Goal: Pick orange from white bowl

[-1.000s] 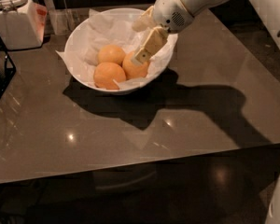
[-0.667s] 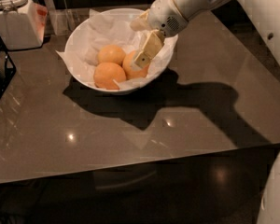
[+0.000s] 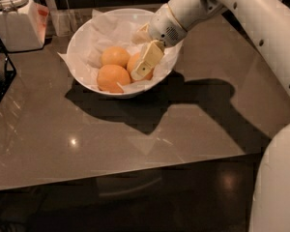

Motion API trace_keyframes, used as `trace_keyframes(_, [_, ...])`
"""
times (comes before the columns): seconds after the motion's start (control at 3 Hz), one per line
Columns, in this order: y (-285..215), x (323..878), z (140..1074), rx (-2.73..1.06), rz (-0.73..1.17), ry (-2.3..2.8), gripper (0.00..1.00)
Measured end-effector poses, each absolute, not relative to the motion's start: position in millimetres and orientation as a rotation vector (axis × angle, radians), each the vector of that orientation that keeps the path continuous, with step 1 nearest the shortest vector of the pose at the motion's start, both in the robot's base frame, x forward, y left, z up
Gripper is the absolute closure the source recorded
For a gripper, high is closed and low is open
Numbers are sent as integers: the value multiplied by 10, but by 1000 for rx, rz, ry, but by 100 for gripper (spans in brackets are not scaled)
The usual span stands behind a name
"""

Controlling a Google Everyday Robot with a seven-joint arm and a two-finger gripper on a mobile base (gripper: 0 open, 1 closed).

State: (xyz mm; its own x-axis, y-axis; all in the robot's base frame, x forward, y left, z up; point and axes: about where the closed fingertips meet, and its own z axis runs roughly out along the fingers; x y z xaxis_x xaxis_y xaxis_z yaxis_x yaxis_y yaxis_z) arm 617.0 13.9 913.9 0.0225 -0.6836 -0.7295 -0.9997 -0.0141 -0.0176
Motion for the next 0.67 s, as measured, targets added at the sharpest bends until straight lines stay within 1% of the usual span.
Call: trace_keyframes(0.67, [74,6263,8887,-1812,703,1820,11])
